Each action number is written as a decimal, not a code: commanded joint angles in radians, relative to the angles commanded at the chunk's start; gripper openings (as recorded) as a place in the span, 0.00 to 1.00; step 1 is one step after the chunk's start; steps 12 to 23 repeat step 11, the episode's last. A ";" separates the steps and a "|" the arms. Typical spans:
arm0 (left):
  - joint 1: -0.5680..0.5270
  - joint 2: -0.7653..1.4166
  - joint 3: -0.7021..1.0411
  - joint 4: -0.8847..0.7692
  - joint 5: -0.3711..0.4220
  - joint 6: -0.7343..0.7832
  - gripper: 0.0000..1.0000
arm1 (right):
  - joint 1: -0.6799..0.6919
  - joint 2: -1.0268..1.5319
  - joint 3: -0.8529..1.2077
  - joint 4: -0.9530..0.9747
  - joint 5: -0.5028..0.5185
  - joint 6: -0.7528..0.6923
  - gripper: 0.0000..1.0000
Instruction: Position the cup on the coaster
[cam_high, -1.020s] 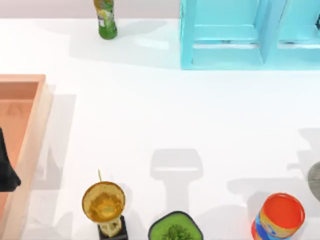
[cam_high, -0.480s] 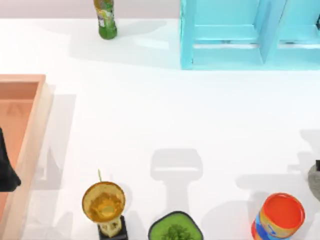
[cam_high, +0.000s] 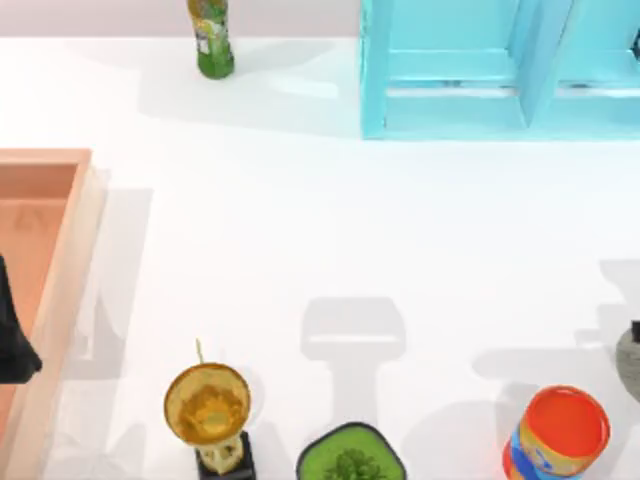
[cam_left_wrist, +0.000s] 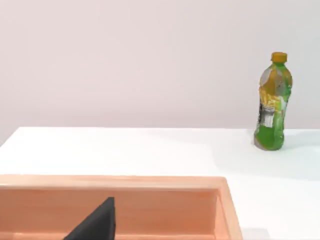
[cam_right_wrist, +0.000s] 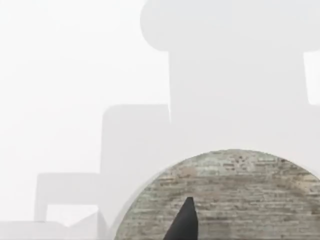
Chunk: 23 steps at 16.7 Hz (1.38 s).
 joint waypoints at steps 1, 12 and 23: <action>0.000 0.000 0.000 0.000 0.000 0.000 1.00 | 0.000 0.000 0.000 0.000 0.000 0.000 0.68; 0.000 0.000 0.000 0.000 0.000 0.000 1.00 | 0.000 0.000 0.000 0.000 0.000 0.000 1.00; 0.000 0.000 0.000 0.000 0.000 0.000 1.00 | 0.000 0.000 0.000 0.000 0.000 0.000 1.00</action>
